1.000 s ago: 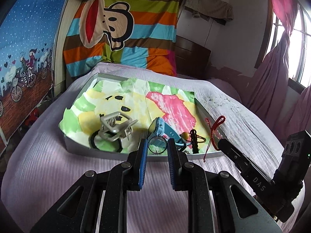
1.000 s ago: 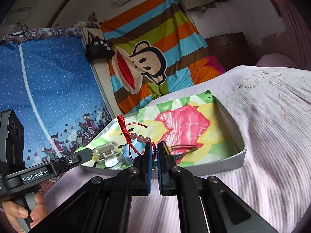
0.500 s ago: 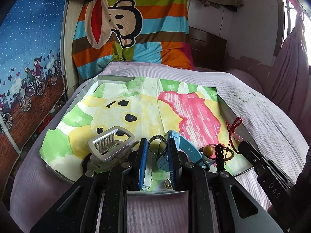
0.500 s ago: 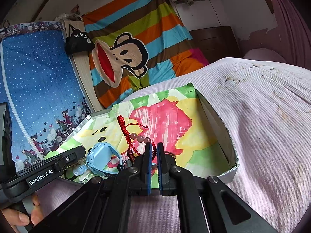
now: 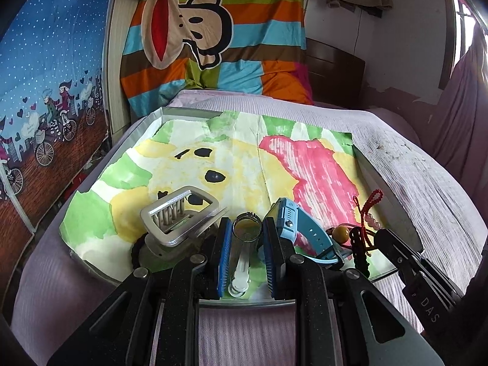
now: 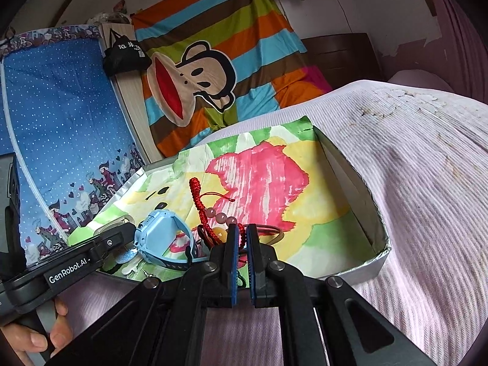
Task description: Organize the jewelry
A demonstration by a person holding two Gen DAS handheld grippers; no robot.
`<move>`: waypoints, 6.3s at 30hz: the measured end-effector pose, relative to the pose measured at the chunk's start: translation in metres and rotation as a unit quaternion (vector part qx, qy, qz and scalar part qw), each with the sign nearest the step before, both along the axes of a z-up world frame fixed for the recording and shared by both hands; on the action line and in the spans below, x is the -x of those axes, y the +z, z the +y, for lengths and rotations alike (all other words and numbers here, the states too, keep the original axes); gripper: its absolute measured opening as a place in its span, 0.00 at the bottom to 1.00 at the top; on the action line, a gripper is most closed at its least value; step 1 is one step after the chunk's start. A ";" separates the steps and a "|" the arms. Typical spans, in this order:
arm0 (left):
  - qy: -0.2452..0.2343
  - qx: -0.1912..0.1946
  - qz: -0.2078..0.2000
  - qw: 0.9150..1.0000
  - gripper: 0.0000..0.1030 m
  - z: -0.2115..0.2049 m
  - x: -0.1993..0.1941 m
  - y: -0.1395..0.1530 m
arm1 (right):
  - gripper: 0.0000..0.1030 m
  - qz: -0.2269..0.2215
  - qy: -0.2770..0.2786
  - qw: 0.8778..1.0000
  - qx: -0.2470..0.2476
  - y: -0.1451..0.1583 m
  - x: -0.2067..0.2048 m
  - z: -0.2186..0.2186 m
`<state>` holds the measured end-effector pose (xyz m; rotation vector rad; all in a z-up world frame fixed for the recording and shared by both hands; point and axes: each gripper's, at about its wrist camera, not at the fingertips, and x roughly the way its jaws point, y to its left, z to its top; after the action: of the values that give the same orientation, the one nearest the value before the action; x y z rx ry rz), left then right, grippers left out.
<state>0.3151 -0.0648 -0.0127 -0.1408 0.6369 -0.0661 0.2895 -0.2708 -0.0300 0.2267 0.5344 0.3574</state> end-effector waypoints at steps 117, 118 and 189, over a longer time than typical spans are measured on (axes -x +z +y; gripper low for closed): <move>0.057 -0.061 -0.163 0.983 0.98 0.064 0.302 0.006 | 1.00 -0.123 -0.029 0.987 0.100 0.026 0.241 0.024; 0.057 -0.058 -0.162 0.983 0.98 0.064 0.302 0.005 | 1.00 -0.125 -0.030 0.987 0.102 0.026 0.241 0.024; 0.066 -0.049 -0.162 0.983 0.98 0.067 0.301 -0.001 | 1.00 -0.125 -0.029 0.988 0.090 0.025 0.241 0.020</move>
<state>0.0143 0.0026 -0.0135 -0.0741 0.3028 0.0702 0.0485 -0.2510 -0.0045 0.0211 0.3103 0.2744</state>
